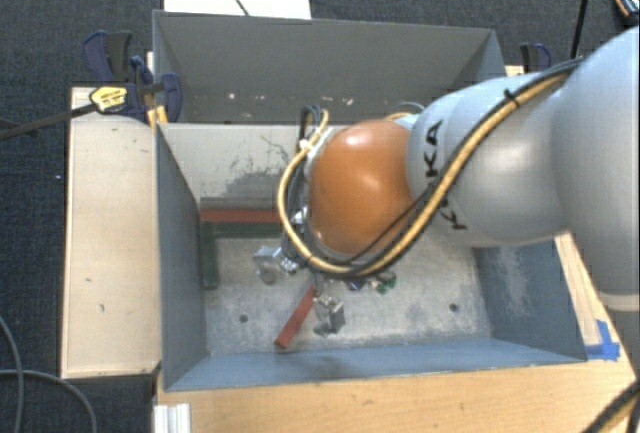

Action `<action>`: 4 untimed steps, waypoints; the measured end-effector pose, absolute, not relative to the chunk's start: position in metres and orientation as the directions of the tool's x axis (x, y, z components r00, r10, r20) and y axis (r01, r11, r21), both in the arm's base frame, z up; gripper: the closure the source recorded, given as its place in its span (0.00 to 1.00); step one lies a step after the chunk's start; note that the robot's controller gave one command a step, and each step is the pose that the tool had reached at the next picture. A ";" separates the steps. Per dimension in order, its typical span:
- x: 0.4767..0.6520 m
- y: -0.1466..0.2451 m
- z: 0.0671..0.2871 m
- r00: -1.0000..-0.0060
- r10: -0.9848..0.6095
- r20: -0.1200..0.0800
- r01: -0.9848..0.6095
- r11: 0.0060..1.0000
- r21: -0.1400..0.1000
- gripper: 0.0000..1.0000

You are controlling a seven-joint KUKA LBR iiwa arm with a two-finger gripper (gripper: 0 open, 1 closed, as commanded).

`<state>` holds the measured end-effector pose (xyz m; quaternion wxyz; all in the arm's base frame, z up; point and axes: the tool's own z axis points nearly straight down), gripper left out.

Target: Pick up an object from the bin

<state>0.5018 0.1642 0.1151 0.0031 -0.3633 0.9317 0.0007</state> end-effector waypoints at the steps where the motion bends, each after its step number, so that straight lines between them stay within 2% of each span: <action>1: 0.507 0.149 0.068 -0.717 -0.697 0.002 -0.697 0.717 0.002 0.00; 2: 0.508 0.149 0.068 -0.722 -0.692 0.001 -0.692 0.722 0.002 0.00; 3: 0.508 0.149 0.068 -0.725 -0.689 0.002 -0.689 0.725 0.002 1.00; 4: 0.510 0.150 0.135 -0.732 -0.681 -0.008 -0.681 0.732 -0.003 1.00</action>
Offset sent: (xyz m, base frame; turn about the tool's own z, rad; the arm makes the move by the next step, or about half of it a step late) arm 0.0061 -0.0147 -0.0451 -0.0308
